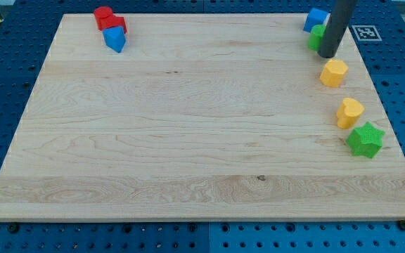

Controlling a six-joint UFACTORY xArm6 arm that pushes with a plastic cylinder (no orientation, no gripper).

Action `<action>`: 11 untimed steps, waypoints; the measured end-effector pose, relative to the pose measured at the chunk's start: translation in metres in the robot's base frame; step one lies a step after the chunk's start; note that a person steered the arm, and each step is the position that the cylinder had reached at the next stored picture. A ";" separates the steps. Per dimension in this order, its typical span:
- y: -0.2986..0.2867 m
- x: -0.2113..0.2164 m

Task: Push the blue cube down a bit

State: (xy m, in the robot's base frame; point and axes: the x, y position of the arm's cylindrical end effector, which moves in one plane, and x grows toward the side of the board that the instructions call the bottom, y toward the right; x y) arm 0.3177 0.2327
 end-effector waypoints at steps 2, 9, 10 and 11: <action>0.034 -0.002; -0.011 -0.106; -0.006 -0.088; -0.006 -0.080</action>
